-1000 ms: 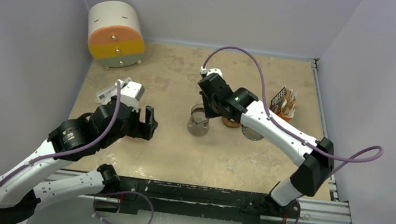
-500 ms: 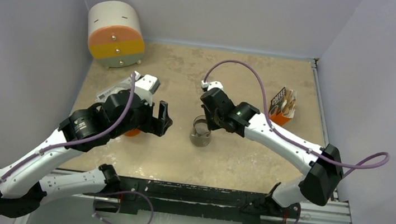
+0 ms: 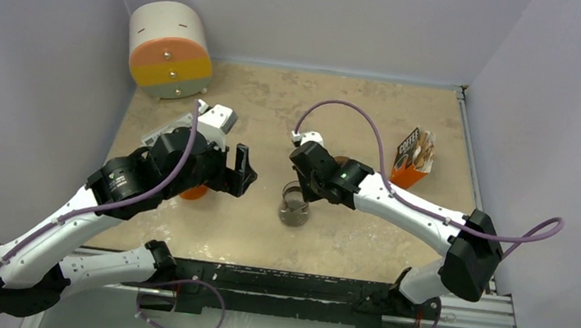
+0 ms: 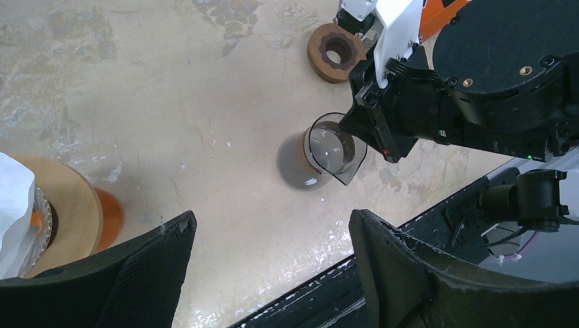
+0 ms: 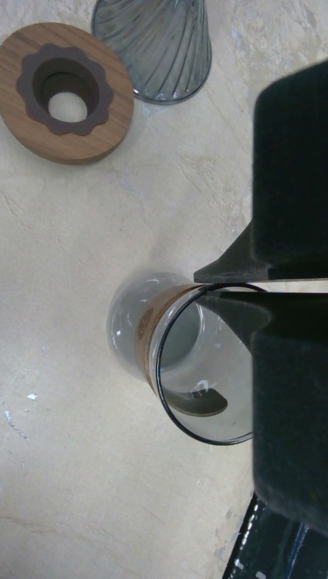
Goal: Place the coffee filter in the dripper
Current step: Move the coffee server to the center of the board.
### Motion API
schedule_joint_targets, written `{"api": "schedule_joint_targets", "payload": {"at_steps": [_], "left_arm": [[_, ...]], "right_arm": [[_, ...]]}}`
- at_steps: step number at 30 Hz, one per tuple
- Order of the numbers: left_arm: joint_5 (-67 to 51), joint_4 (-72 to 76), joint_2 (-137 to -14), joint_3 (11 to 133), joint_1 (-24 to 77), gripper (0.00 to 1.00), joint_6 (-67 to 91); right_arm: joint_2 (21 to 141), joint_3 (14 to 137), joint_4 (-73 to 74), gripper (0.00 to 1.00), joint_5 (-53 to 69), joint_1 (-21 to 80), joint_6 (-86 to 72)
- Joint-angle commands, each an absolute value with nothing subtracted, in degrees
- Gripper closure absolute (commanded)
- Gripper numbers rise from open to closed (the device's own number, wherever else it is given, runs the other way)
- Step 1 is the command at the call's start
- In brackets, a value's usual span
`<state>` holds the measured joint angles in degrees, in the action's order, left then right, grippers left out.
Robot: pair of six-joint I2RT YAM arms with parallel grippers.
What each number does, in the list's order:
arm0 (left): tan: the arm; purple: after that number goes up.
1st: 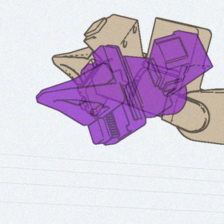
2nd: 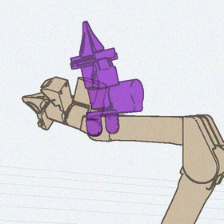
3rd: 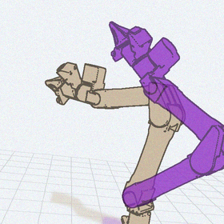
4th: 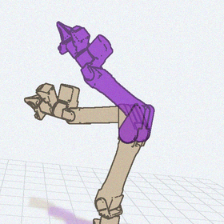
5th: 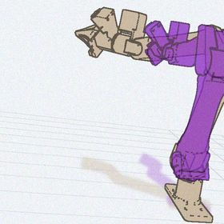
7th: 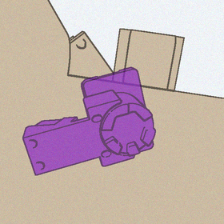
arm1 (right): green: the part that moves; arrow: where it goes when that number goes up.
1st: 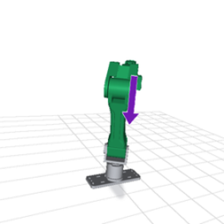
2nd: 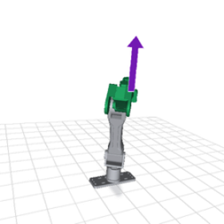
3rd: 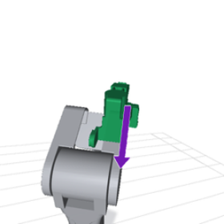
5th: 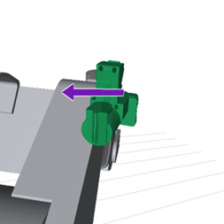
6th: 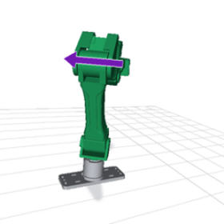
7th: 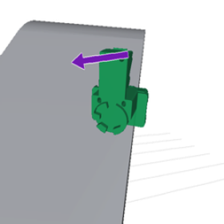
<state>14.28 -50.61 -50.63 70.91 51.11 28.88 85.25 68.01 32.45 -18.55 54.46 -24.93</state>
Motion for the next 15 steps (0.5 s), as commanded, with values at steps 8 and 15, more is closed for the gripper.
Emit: {"api": "schedule_joint_targets", "payload": {"at_steps": [8, 15], "left_arm": [[14.8, -48.4, -51.0, 72.2, 50.9, 0.19, 28.4], [15.0, -48.4, -51.1, 72.1, 50.9, 0.19, 28.2]], "right_arm": [[83.8, 66.6, 30.6, 1.00, -18.7, 55.6, -27.3], [83.8, 66.8, 31.0, 0.92, -18.8, 55.7, -27.5]]}}
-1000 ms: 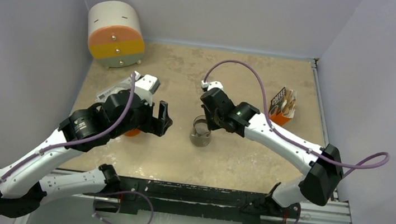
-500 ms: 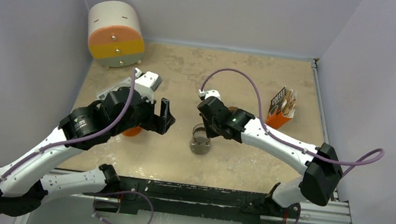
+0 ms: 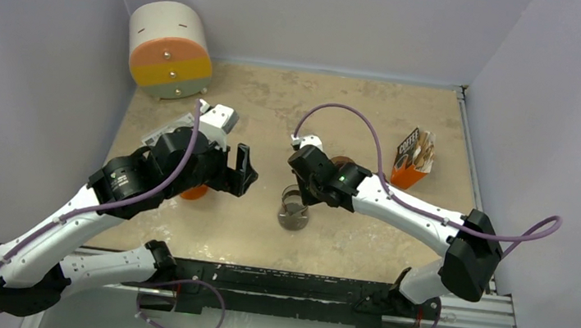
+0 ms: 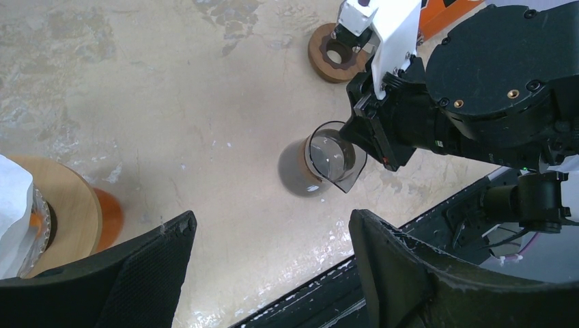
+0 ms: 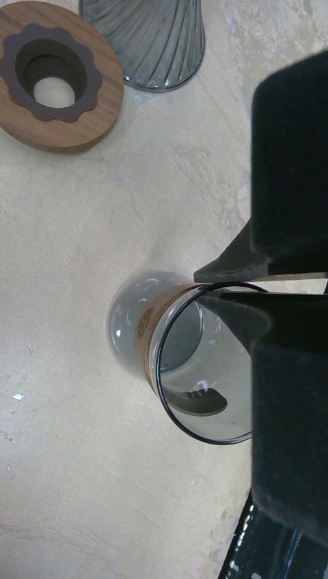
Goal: Place the coffee filter in the dripper
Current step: Move the coffee server to the center of the board.
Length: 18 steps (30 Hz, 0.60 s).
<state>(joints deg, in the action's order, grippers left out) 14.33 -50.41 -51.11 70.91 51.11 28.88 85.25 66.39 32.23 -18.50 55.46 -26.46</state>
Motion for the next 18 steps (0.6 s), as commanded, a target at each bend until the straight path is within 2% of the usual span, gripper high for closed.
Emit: {"api": "schedule_joint_targets", "payload": {"at_steps": [1, 18], "left_arm": [[15.1, -48.4, -51.1, 72.1, 50.9, 0.19, 28.1], [15.7, -48.7, -50.9, 71.3, 51.0, 0.19, 27.9]], "right_arm": [[83.8, 66.9, 31.2, 0.91, -18.8, 55.6, -27.5], [79.6, 73.0, 36.1, 0.56, -15.7, 55.7, -29.0]]}}
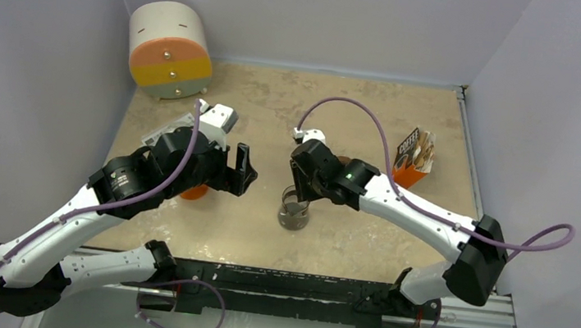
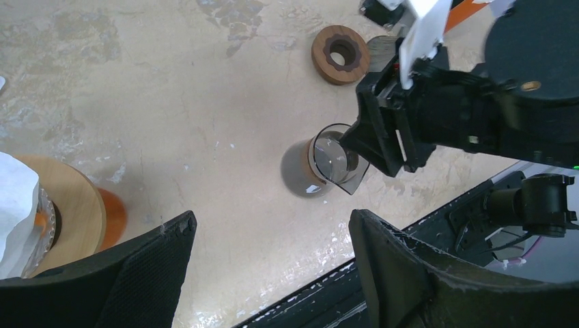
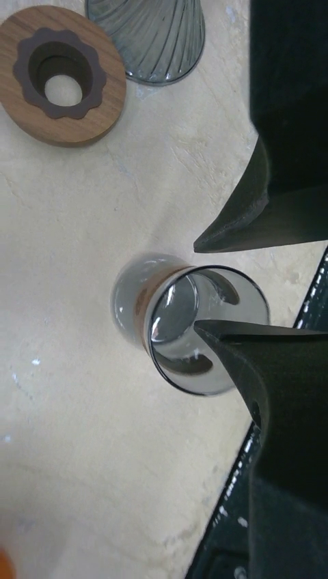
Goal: Place the coffee filter in the dripper
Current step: Move the coffee server to the center of the board.
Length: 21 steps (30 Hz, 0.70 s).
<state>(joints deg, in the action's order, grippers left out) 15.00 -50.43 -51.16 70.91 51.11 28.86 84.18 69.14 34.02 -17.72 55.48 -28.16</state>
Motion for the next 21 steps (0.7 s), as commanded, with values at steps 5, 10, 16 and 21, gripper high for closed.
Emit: {"api": "schedule_joint_targets", "payload": {"at_steps": [5, 10, 16, 21], "left_arm": [[15.8, -48.7, -51.0, 71.4, 50.9, 0.19, 27.9], [15.9, -48.8, -50.8, 71.2, 50.9, 0.19, 27.9], [16.1, -49.3, -50.5, 71.3, 50.9, 0.19, 27.9], [16.7, -50.0, -50.1, 71.5, 50.9, 0.19, 27.9]], "right_arm": [[78.5, 77.8, 40.1, 0.52, -17.9, 55.6, -28.3], [77.7, 80.6, 42.1, 0.45, -19.5, 54.2, -26.0], [78.8, 80.7, 43.1, 0.45, -17.7, 47.8, -23.7], [81.7, 80.4, 43.2, 0.45, -16.8, 43.1, -21.5]]}}
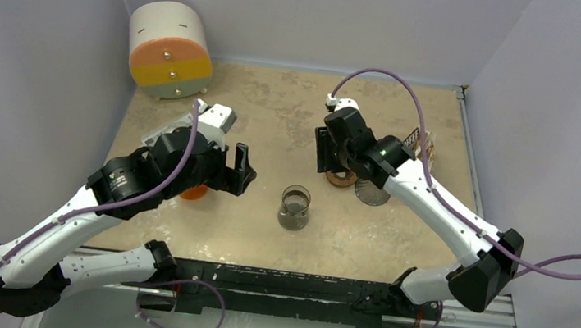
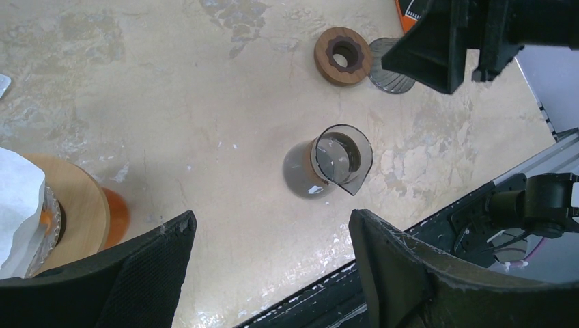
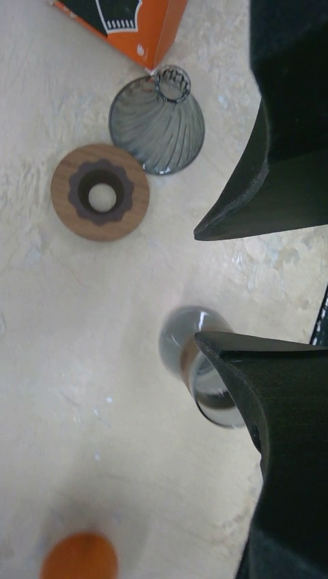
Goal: Place the coffee filter in the dripper
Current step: Move the coffee server to the center of the board, then pick up the dripper holder from the center of the board.
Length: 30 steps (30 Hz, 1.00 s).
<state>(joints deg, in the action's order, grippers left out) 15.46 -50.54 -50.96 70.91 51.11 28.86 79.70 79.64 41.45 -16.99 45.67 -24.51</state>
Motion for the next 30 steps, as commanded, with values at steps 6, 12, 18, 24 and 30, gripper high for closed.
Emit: {"api": "schedule_joint_targets", "payload": {"at_steps": [6, 12, 18, 24, 30], "left_arm": [[17.4, -50.9, -49.8, 71.6, 50.9, 0.19, 28.1], [17.4, -52.2, -49.5, 71.9, 51.0, 0.19, 28.3], [17.8, -53.1, -49.2, 72.4, 50.9, 0.19, 28.4], [18.1, -53.7, -49.2, 72.5, 50.9, 0.19, 28.5], [18.8, -54.0, -49.1, 72.7, 50.9, 0.19, 28.2]], "right_arm": [[87.3, 79.5, 41.5, 0.45, -15.3, 37.3, -18.6], [92.6, 77.4, 38.3, 0.44, -11.5, 31.3, -18.1], [97.6, 77.4, 36.1, 0.44, -9.2, 27.5, -18.3], [102.0, 79.2, 35.5, 0.43, -7.8, 24.2, -17.8], [105.0, 79.8, 34.7, 0.42, -8.9, 22.3, -18.5]]}}
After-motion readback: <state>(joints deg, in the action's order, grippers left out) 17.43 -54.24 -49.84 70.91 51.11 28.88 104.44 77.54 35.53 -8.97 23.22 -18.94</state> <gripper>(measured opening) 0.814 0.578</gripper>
